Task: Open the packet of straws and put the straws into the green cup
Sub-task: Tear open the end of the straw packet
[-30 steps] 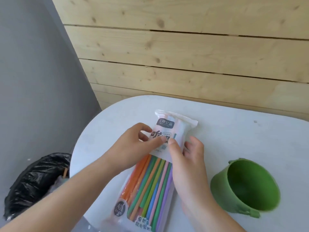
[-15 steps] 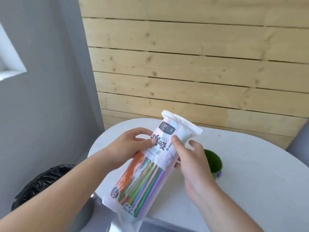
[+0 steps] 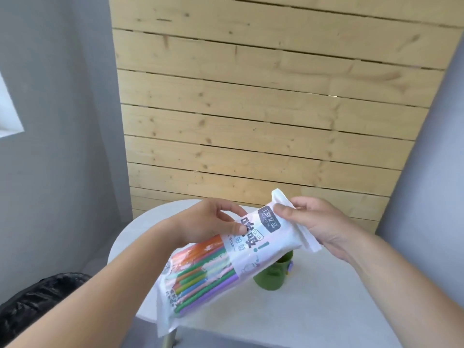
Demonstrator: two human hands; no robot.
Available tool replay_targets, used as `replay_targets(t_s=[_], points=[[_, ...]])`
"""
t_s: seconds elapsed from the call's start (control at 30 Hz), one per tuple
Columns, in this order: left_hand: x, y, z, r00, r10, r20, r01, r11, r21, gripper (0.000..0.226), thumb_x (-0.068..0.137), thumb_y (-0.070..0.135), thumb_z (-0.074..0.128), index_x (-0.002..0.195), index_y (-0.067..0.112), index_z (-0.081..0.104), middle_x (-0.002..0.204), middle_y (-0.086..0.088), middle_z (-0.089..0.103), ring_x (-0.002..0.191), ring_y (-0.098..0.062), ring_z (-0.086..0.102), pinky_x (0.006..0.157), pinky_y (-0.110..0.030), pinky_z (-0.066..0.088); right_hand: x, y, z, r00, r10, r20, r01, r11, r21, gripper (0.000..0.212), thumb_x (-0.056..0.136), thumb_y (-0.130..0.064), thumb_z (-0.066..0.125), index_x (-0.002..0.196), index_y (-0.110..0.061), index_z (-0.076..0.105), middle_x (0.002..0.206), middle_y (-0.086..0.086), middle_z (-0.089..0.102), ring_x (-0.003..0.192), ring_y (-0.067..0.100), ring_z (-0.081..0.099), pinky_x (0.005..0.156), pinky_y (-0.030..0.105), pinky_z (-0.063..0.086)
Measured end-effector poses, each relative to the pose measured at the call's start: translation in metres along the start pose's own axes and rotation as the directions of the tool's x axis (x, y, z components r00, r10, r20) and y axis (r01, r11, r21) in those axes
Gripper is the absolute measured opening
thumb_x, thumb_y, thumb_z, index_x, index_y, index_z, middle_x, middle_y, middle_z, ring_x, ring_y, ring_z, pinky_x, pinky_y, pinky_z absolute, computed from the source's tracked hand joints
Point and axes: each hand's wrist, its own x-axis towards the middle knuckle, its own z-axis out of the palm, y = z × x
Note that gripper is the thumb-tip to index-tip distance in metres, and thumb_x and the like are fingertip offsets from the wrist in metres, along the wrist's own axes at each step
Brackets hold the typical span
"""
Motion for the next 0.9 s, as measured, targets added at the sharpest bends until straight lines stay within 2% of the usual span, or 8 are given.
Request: replay_targets(t_s=[0.2,0.27,0.37,0.47,0.6,0.73,0.83,0.9], points=[[0.021,0.004,0.008,0.995,0.066,-0.072,-0.060,0.995,0.078,0.029,0.088,0.023,0.085,0.114,0.026,0.073,0.097,-0.001,0.084,0.084,-0.015,0.075,0.087,-0.034,0.058,0.009,0.019,0.001,0.999,-0.036,-0.030,0.037,0.999,0.027,0.021,0.084,-0.028,0.079,0.100,-0.014,0.075,0.099,0.010,0.079,0.099,0.031,0.074,0.082,0.038,0.054],[0.024,0.003,0.011,0.978,0.126,-0.164,-0.109,0.988,0.107,0.038,0.085,0.031,0.088,0.118,0.031,0.069,0.110,0.005,0.081,0.102,-0.012,0.075,0.097,-0.030,0.058,0.014,0.024,0.002,0.995,-0.054,-0.080,0.059,0.996,0.070,0.020,0.085,-0.029,0.078,0.098,-0.015,0.076,0.099,0.011,0.079,0.096,0.030,0.074,0.077,0.038,0.055],[0.021,0.004,0.021,0.824,0.321,-0.467,-0.234,0.943,0.235,0.045,0.083,0.042,0.086,0.123,0.032,0.068,0.122,0.020,0.070,0.117,0.009,0.061,0.097,-0.005,0.044,0.021,0.024,0.001,0.981,-0.056,-0.187,0.088,0.982,0.165,0.017,0.086,-0.026,0.077,0.098,-0.014,0.075,0.089,0.006,0.080,0.079,0.020,0.077,0.064,0.033,0.057],[0.017,0.012,0.030,0.724,0.300,-0.621,-0.377,0.926,0.008,0.028,0.088,0.037,0.082,0.098,0.014,0.069,0.095,0.010,0.070,0.086,-0.003,0.066,0.079,-0.013,0.052,0.029,0.021,-0.003,0.936,-0.050,-0.349,0.151,0.951,0.268,0.017,0.086,-0.026,0.077,0.098,-0.014,0.074,0.089,0.006,0.080,0.077,0.023,0.076,0.054,0.030,0.057],[0.018,0.013,0.042,0.877,0.056,-0.476,-0.233,0.917,-0.323,0.061,0.070,0.064,0.074,0.086,0.006,0.067,0.079,-0.003,0.072,0.074,-0.016,0.070,0.077,-0.032,0.061,0.036,0.022,-0.004,0.880,0.005,-0.475,0.211,0.892,0.401,0.023,0.085,-0.031,0.078,0.101,-0.016,0.074,0.095,0.002,0.080,0.086,0.024,0.077,0.073,0.046,0.063],[0.022,0.004,0.048,0.967,-0.144,-0.211,0.040,0.902,-0.430,0.091,0.056,0.083,0.069,0.108,0.009,0.073,0.101,-0.010,0.083,0.096,-0.023,0.080,0.094,-0.040,0.062,0.032,0.016,0.001,0.889,0.013,-0.458,0.269,0.794,0.545,0.019,0.091,-0.027,0.072,0.108,-0.018,0.074,0.101,0.003,0.080,0.092,0.026,0.077,0.069,0.042,0.062],[0.027,-0.002,0.051,0.986,-0.009,-0.165,-0.082,0.841,-0.535,0.106,0.048,0.088,0.079,0.133,0.028,0.062,0.131,-0.006,0.075,0.122,-0.023,0.072,0.112,-0.047,0.051,0.023,0.010,0.016,0.944,0.026,-0.329,0.211,0.719,0.662,0.021,0.094,-0.026,0.068,0.112,-0.017,0.072,0.103,0.005,0.080,0.091,0.025,0.077,0.065,0.036,0.060],[0.030,-0.004,0.054,0.966,0.172,-0.195,-0.258,0.723,-0.640,0.108,0.064,0.080,0.080,0.151,0.024,0.051,0.146,-0.008,0.066,0.137,-0.028,0.061,0.119,-0.048,0.043,0.018,0.008,0.031,0.976,0.044,-0.211,0.125,0.683,0.720,0.023,0.093,-0.027,0.067,0.112,-0.015,0.072,0.104,0.009,0.079,0.091,0.026,0.077,0.069,0.036,0.059]])
